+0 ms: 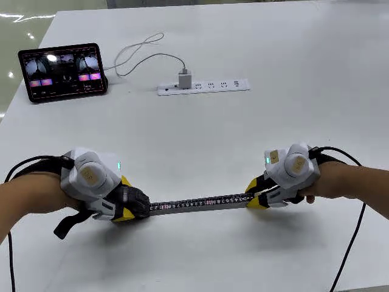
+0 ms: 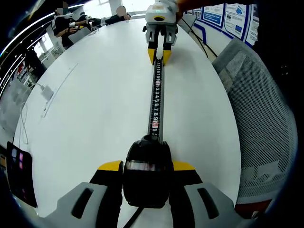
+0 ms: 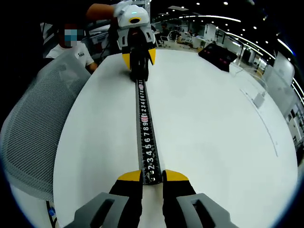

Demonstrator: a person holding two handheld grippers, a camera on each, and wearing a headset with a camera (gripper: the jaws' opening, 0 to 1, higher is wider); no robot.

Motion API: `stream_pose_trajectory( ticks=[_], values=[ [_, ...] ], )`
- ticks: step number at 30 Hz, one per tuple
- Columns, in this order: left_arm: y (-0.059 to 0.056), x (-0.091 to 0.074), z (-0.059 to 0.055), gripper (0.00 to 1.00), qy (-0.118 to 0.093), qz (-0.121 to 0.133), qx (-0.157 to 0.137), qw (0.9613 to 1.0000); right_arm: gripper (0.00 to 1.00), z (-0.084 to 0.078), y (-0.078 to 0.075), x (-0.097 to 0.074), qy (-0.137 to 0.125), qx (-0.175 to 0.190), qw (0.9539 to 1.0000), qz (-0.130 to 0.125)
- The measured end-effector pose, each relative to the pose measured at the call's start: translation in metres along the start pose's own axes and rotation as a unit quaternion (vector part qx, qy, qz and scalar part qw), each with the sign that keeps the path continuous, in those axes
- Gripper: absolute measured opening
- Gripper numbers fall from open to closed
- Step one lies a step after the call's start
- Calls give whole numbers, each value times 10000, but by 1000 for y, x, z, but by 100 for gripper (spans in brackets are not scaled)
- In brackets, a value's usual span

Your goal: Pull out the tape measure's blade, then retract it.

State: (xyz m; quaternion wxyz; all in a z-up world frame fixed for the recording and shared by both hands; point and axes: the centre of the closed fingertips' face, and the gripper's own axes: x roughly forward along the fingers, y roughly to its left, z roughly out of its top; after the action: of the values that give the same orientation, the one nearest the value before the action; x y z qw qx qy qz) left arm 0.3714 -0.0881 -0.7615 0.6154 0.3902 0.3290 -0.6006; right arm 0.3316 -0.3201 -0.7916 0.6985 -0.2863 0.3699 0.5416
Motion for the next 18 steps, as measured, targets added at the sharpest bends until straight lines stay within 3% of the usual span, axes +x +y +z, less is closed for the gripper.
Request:
stream_pose_trajectory(
  ticks=[2,18],
  values=[
    [-1,0,0,33,29,-2,123,9999,12,0,0,0,46,39,10000,-4],
    [-1,-3,2,33,71,-99,-19,9999,13,0,-2,1,331,-55,9994,0]
  ],
)
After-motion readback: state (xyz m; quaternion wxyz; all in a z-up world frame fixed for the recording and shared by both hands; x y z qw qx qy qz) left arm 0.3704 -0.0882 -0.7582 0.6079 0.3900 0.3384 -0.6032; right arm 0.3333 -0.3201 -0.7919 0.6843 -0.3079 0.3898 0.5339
